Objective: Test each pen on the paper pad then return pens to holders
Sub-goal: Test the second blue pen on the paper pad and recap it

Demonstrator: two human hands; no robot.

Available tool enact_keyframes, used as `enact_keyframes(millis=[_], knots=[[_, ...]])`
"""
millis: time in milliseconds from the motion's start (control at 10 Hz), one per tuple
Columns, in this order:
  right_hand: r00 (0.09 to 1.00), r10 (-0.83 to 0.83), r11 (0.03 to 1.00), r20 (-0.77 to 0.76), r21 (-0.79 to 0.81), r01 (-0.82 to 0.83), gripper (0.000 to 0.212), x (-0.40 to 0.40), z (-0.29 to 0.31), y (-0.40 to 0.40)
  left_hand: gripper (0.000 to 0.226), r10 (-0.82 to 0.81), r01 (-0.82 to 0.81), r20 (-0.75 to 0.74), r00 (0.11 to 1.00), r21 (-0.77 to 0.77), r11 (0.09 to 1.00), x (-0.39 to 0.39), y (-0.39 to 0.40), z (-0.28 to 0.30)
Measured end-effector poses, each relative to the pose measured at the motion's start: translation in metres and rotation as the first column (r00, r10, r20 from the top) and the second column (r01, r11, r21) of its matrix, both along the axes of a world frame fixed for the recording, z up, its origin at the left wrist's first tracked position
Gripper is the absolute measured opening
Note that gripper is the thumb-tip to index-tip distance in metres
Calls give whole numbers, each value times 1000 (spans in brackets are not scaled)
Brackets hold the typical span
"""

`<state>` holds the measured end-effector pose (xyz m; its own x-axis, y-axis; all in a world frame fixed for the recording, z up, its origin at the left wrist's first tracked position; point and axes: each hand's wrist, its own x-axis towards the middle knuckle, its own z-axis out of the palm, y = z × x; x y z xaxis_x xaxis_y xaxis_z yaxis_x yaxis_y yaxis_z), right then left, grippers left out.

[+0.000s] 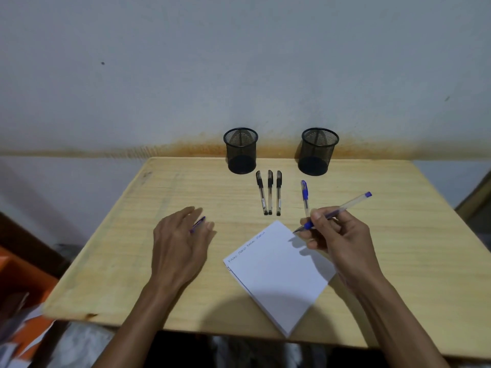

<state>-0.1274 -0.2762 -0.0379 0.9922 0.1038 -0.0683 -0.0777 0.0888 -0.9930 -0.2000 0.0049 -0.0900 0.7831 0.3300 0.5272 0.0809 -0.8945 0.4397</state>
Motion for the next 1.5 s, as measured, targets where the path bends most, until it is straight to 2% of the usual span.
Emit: enact_keyframes(millis=[100, 200, 300, 400, 600, 900, 1200, 1500], knots=[[1000, 12, 1000, 29, -11, -12, 14, -1, 1, 7, 39, -205, 205, 12, 979, -34, 978, -2, -26, 2], [992, 61, 992, 107, -115, -49, 18, 0, -4, 19, 40, -395, 391, -116, 911, -56, 919, 4, -40, -2], [981, 138, 966, 137, -236, -103, 13, 6, -12, 27, 50, -424, 432, -279, 862, -35, 901, 10, -41, -13], [972, 202, 937, 119, -311, -157, 14, 15, -17, 33, 60, -391, 413, -375, 841, -24, 911, 10, -40, -17], [954, 257, 902, 154, -393, -179, 14, 31, -19, 45, 67, -374, 409, -412, 831, -2, 912, 12, -41, -15], [950, 271, 897, 153, -398, -192, 18, 45, -48, 45, 47, -382, 425, -327, 865, 70, 902, 13, -40, -22], [941, 271, 856, 203, -498, -139, 21, 45, -50, 50, 50, -391, 430, -345, 853, 41, 902, 12, -39, -23], [944, 246, 843, 220, -530, -96, 19, 44, -50, 50, 50, -389, 426, -347, 853, 36, 904, 12, -40, -20]])
